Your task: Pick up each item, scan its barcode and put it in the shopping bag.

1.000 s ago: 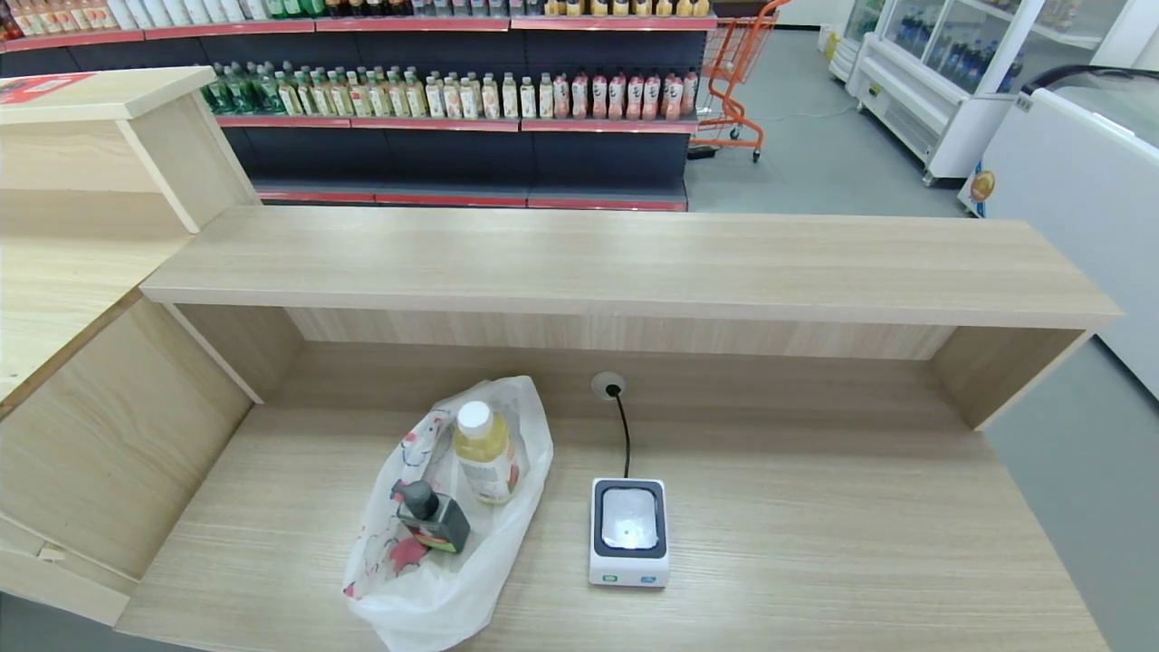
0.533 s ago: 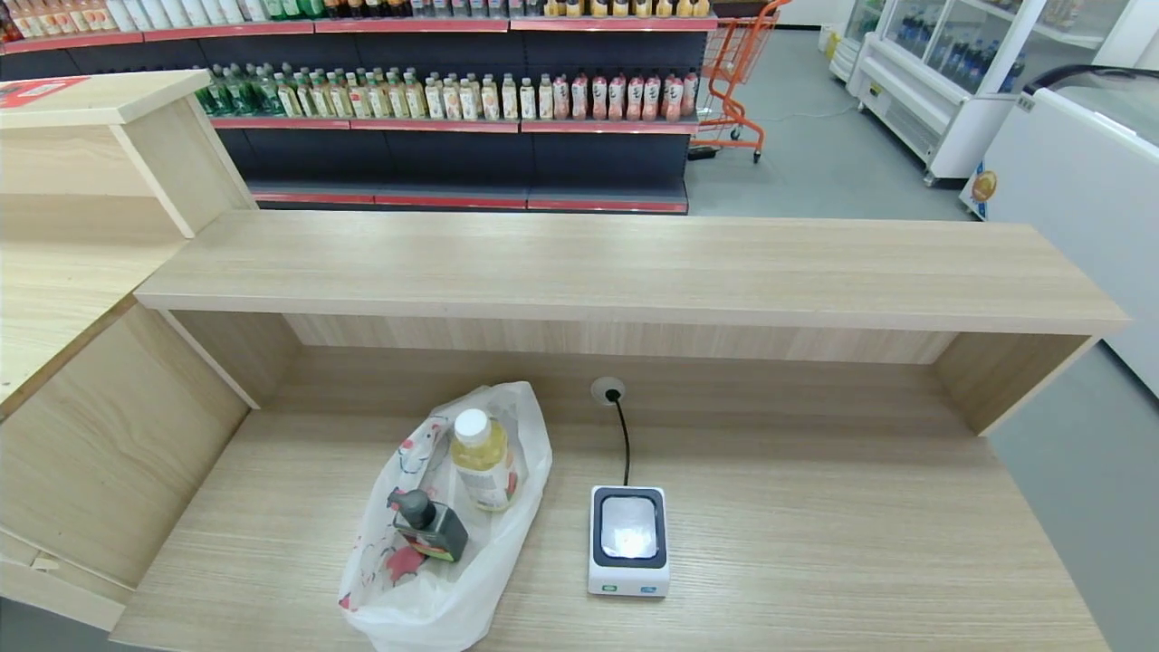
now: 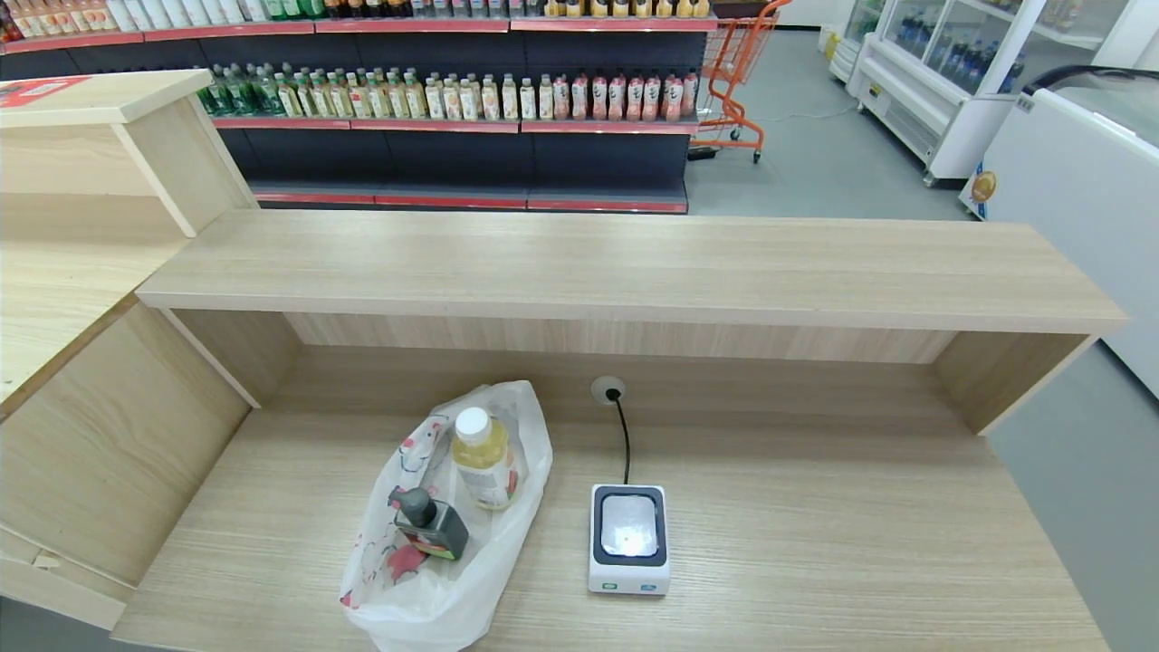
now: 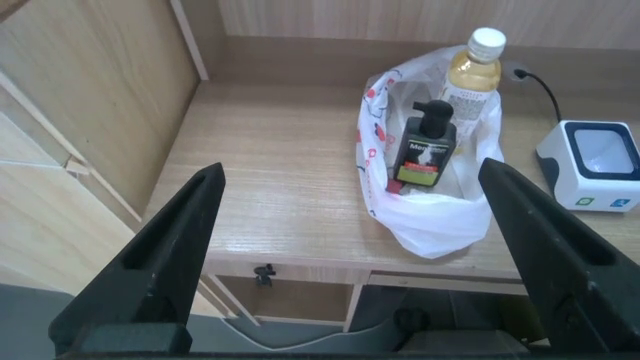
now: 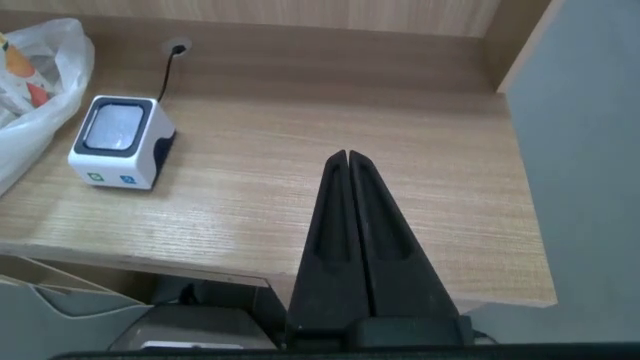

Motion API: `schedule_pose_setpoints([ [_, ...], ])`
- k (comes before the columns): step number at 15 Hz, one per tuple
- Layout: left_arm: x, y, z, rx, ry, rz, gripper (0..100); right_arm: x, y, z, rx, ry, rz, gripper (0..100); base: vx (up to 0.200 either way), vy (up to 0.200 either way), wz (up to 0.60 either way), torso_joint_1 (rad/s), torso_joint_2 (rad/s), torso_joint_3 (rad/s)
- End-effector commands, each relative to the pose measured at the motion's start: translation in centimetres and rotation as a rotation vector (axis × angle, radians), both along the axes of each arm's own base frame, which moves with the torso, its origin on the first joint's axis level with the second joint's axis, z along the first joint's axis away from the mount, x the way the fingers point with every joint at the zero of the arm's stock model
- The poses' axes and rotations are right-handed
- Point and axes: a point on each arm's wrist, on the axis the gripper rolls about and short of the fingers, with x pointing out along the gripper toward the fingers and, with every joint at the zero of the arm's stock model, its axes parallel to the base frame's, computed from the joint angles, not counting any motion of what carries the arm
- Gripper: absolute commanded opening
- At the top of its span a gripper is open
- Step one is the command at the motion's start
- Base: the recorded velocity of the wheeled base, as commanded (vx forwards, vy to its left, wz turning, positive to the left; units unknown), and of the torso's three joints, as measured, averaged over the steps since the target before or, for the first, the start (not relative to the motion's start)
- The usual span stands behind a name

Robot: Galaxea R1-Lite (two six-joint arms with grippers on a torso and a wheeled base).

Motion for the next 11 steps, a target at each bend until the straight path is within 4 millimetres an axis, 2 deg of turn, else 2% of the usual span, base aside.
schedule_pose_setpoints([
  [1, 0.0, 0.0, 0.0, 0.0, -0.001, 0.0, 100, 0.02, 0.0, 0.01, -0.001, 0.002, 0.001, 0, 0.0, 0.0, 0.0, 0.0, 0.0, 0.0],
  [11, 0.0, 0.0, 0.0, 0.0, -0.001, 0.0, 100, 0.02, 0.0, 0.01, -0.001, 0.002, 0.002, 0, 0.0, 0.0, 0.0, 0.0, 0.0, 0.0],
])
